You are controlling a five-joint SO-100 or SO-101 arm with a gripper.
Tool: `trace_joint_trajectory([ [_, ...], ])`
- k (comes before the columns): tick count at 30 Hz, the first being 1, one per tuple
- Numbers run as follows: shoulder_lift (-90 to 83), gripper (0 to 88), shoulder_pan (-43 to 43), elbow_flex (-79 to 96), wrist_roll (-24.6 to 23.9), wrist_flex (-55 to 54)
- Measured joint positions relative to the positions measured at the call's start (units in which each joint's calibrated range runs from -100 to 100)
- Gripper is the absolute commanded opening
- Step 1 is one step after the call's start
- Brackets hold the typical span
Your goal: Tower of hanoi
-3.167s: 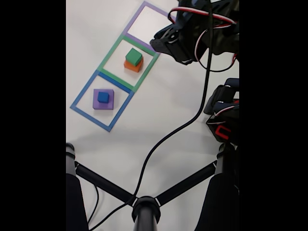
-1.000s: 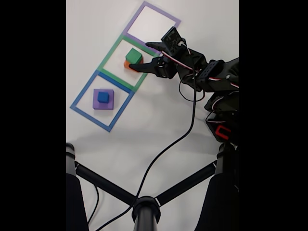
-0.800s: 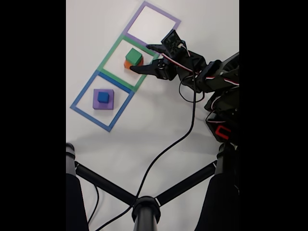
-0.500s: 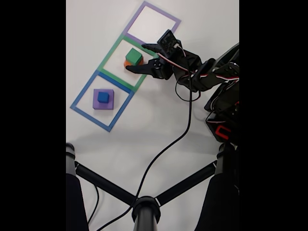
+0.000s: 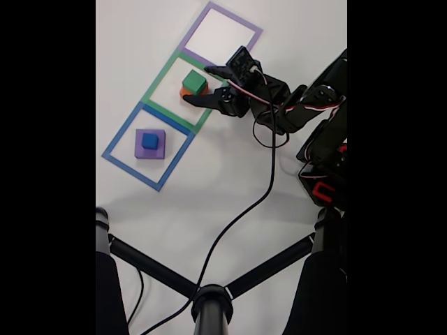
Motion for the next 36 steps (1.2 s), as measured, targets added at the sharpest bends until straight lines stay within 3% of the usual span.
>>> trace_joint_trajectory([
  [23,2.87,5.8,-1.56,-1.91,0.0,-1.2],
  [36,1.18,5.3,-1.56,-1.91,0.0,0.0],
])
